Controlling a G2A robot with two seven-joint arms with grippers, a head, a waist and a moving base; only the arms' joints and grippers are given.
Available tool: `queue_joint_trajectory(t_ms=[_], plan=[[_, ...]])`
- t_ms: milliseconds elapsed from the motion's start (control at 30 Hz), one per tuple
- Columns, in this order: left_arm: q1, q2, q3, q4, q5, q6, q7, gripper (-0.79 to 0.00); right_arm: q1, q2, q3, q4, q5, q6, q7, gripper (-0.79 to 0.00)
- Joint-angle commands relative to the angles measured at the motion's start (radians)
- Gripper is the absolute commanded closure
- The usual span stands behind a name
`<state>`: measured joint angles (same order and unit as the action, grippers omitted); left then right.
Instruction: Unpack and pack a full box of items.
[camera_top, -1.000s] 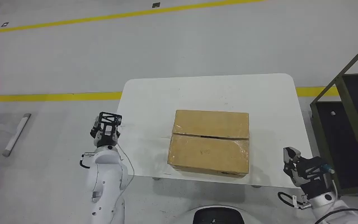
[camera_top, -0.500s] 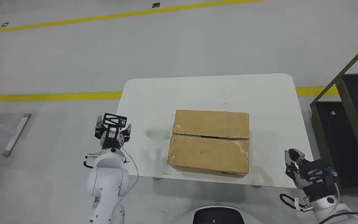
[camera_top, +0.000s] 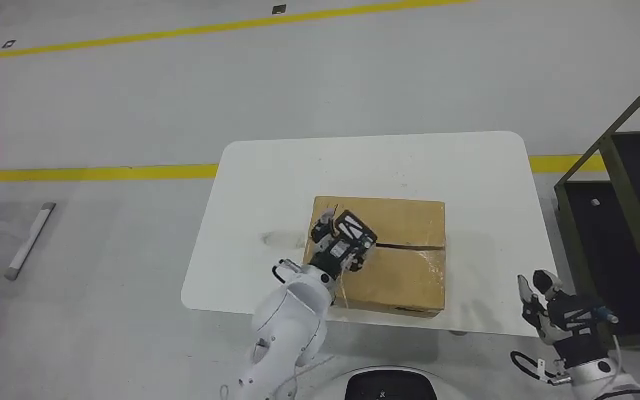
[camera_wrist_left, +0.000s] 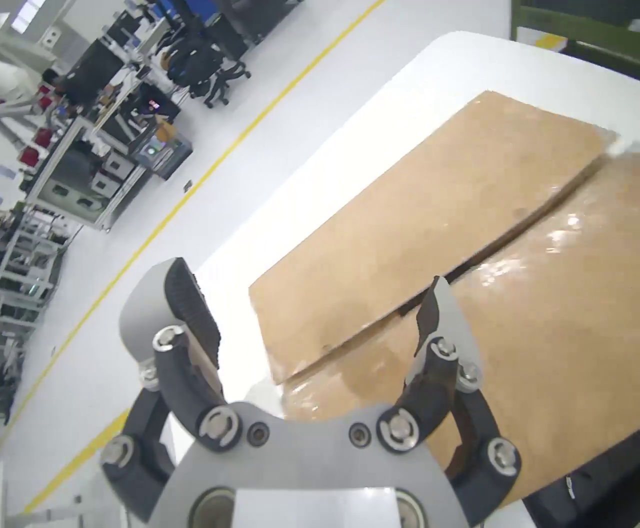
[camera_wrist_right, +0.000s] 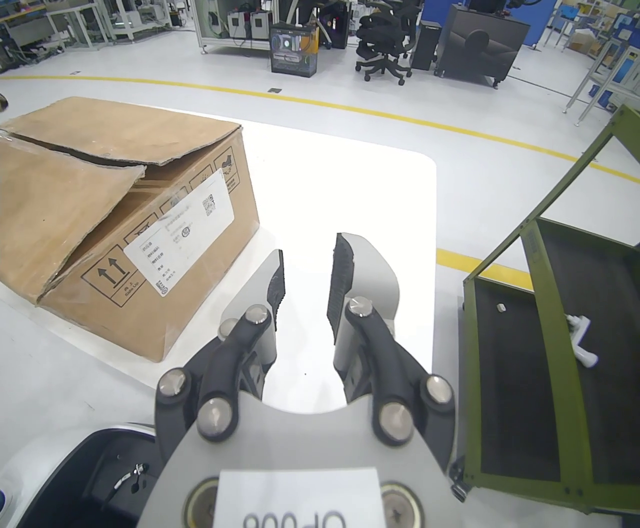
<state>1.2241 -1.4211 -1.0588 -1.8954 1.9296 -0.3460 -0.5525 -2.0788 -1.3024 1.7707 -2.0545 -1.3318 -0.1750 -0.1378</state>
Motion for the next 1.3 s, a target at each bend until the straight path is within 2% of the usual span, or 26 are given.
queue_joint_trajectory(t_ms=[0,100,200,567,900,1067,1267], plan=[[-0.025,-0.005,0.049,0.035,0.028,-0.013,-0.007,-0.785,-0.006,0.0,0.002,-0.002,0.002,0.001,-0.004,-0.265],[-0.057,-0.013,0.093,0.076,0.041,-0.032,-0.039,-0.785,-0.014,-0.001,0.007,-0.005,0.007,0.005,-0.009,-0.283],[-0.08,-0.019,0.118,0.105,0.057,-0.038,-0.063,-0.785,-0.019,-0.001,0.01,-0.006,0.011,0.005,-0.013,-0.366],[-0.139,-0.03,0.14,0.185,0.14,-0.004,-0.102,-0.785,-0.026,-0.002,0.016,-0.006,0.019,0.007,-0.021,-0.372],[-0.174,-0.04,0.141,0.184,0.223,0.103,-0.036,-0.785,-0.025,-0.003,0.017,-0.007,0.019,0.006,-0.022,-0.379],[-0.262,-0.047,0.153,0.226,0.287,0.069,0.007,-0.785,-0.025,-0.003,0.014,-0.008,0.011,0.002,-0.019,-0.379],[-0.393,-0.073,0.187,0.352,0.306,0.11,0.071,-0.785,-0.025,-0.003,0.007,-0.012,0.007,0.003,-0.016,-0.385]])
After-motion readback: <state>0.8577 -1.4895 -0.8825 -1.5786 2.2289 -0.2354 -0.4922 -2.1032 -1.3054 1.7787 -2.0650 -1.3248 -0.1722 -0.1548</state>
